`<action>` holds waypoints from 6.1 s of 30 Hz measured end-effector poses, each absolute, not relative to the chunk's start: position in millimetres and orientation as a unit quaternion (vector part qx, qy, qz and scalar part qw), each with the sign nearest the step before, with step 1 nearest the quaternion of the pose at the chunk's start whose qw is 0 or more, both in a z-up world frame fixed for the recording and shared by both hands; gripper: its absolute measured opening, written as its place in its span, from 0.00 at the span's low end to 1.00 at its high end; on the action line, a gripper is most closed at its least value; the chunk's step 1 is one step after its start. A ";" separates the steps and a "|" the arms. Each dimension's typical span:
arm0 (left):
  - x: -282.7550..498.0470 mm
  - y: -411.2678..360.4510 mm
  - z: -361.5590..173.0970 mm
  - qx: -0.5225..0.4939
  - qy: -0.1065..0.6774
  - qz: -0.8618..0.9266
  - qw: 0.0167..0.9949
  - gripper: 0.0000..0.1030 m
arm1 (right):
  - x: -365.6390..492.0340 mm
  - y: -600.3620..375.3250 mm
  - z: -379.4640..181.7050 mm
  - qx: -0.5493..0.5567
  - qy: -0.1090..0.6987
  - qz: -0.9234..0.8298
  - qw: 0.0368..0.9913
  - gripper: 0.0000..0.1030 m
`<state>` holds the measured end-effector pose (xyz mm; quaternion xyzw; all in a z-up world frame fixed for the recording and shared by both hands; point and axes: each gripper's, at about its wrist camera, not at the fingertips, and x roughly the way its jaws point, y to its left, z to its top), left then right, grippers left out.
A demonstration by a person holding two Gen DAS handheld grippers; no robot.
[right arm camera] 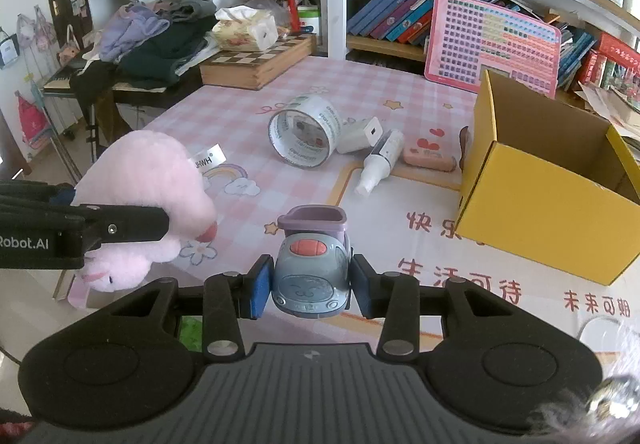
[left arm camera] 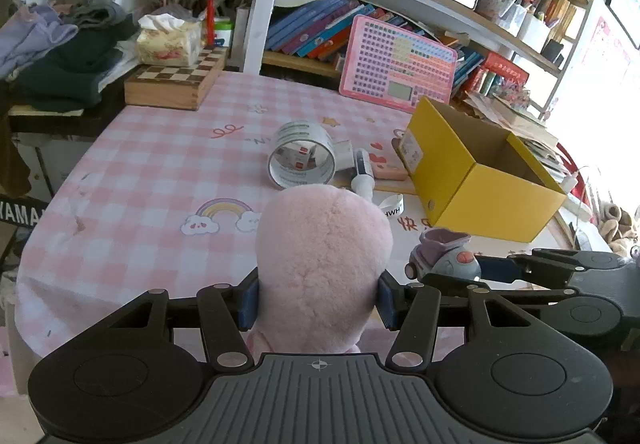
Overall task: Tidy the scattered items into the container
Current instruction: 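Carry the pig and the toy car up toward the yellow cardboard box, then lower the pig and car into the box and open both tools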
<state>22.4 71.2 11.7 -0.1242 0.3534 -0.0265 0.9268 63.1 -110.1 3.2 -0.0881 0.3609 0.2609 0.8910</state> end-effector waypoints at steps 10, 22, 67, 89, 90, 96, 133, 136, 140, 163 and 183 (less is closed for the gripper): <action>-0.9 64.5 16.6 -0.117 0.352 -0.051 0.927 0.53 | 32.6 -120.6 6.9 -0.079 0.364 0.245 0.895 0.38; -7.2 47.3 13.2 -0.110 0.358 -0.085 0.923 0.53 | 12.2 -142.0 7.9 -0.074 0.371 0.206 0.903 0.38; 6.6 -46.6 8.3 -0.028 0.388 -0.233 0.891 0.53 | -22.4 -238.5 4.8 -0.022 0.401 0.060 0.914 0.38; 18.1 -63.2 18.8 0.001 0.366 -0.276 0.889 0.53 | -18.2 -250.4 16.6 -0.014 0.391 0.024 0.920 0.38; 18.1 -63.1 18.7 0.001 0.364 -0.278 0.889 0.53 | -18.1 -249.5 16.9 -0.015 0.391 0.024 0.920 0.38; 18.7 -62.2 18.0 -0.003 0.363 -0.283 0.888 0.53 | -17.3 -249.6 16.6 -0.021 0.389 0.023 0.921 0.38; 96.5 -81.0 25.1 0.016 0.332 -0.287 0.898 0.53 | 68.6 -262.3 20.6 -0.033 0.372 0.039 0.927 0.38; 107.6 -85.3 30.5 0.019 0.325 -0.289 0.900 0.53 | 82.7 -265.8 26.9 -0.032 0.363 0.040 0.931 0.38; 124.9 -93.0 41.6 0.022 0.308 -0.289 0.906 0.53 | 103.2 -271.2 36.7 -0.037 0.349 0.045 0.935 0.39; 235.0 -143.5 63.6 0.040 0.286 -0.225 0.931 0.53 | 240.8 -314.1 54.8 -0.079 0.332 0.131 0.931 0.39; 340.3 -193.6 14.7 0.201 0.413 -0.237 0.856 0.55 | 344.5 -295.6 1.2 -0.251 0.431 0.242 0.832 0.39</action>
